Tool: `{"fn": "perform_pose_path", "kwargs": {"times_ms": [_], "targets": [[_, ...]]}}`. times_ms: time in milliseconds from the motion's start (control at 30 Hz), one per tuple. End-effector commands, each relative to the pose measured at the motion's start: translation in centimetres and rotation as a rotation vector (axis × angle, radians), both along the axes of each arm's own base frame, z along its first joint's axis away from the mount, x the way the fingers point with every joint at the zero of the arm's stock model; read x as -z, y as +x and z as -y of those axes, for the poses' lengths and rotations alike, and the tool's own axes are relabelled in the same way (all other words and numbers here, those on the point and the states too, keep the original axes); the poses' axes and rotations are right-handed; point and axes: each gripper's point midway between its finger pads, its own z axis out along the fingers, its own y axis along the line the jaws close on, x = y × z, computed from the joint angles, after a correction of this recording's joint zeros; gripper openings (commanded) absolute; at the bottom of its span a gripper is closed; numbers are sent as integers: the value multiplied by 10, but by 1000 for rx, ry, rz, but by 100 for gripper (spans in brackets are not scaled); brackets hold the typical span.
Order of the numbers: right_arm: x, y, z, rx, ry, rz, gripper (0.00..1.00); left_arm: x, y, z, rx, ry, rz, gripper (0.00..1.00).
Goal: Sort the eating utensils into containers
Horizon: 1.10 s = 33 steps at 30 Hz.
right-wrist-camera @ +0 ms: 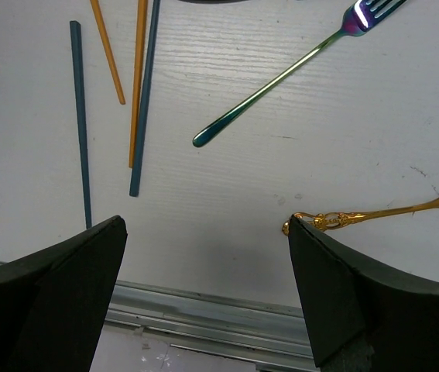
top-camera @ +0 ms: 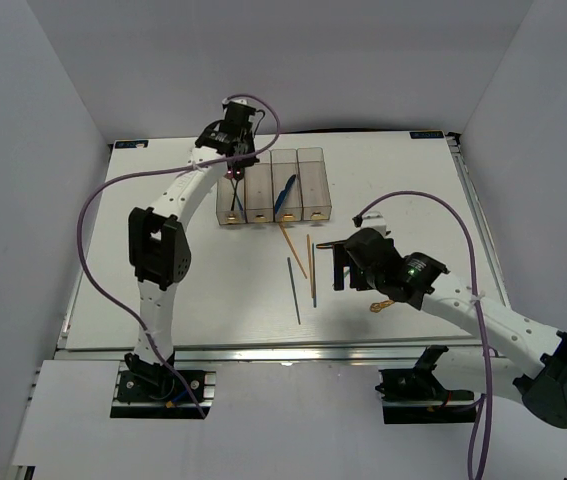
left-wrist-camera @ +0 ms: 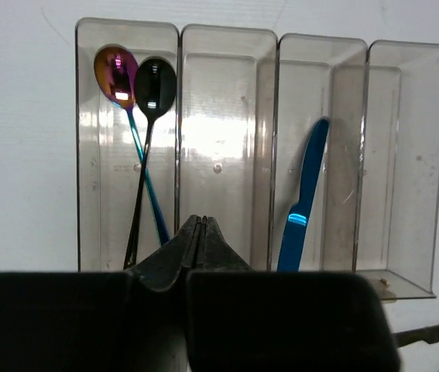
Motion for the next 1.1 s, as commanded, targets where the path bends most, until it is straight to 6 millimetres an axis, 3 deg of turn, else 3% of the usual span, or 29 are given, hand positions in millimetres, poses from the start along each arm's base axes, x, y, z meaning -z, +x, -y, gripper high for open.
{"fn": "perform_pose_path", "kwargs": {"times_ms": [0, 33, 133, 267, 333, 367, 467, 500, 667, 733, 800, 900, 1000, 1033, 1067], "targets": [[7, 7, 0, 15, 1, 1, 89, -6, -27, 20, 46, -71, 22, 1], [6, 10, 0, 15, 7, 2, 89, -34, -37, 19, 48, -117, 75, 7], [2, 16, -7, 8, 22, 1, 89, -58, -60, 25, 95, -172, 109, 28], [-6, 25, -22, -18, 50, 11, 89, -74, -86, 42, 175, -161, 116, 29], [-9, 28, -28, -33, 71, 19, 89, -67, -102, 47, 189, -142, 90, 29], [-9, 30, -30, -29, 77, 19, 89, -79, -112, 45, 190, -152, 116, 33], [-12, 36, -30, -4, 87, 27, 89, -85, -140, 36, 168, -169, 162, 59], [-14, 38, -32, -9, 102, 35, 89, -91, -143, 40, 188, -210, 194, 61], [-20, 49, -38, -25, 129, 38, 89, -78, -175, 24, 192, -191, 145, 63], [-23, 57, -34, -3, 131, 52, 88, -78, -194, 3, 169, -164, 169, 68], [-28, 64, -37, -9, 172, 63, 85, -67, -215, -20, 148, -119, 167, 78], [-29, 77, -32, 29, 175, 66, 81, -48, -234, -46, 126, -42, 158, 79], [-28, 93, -16, 112, 163, 80, 71, -24, -259, -70, 117, 11, 137, 79], [-23, 97, -11, 135, 161, 69, 69, -4, -268, -77, 112, 32, 108, 80], [-18, 102, -7, 166, 170, 55, 69, -7, -275, -82, 104, 13, 137, 80]]}}
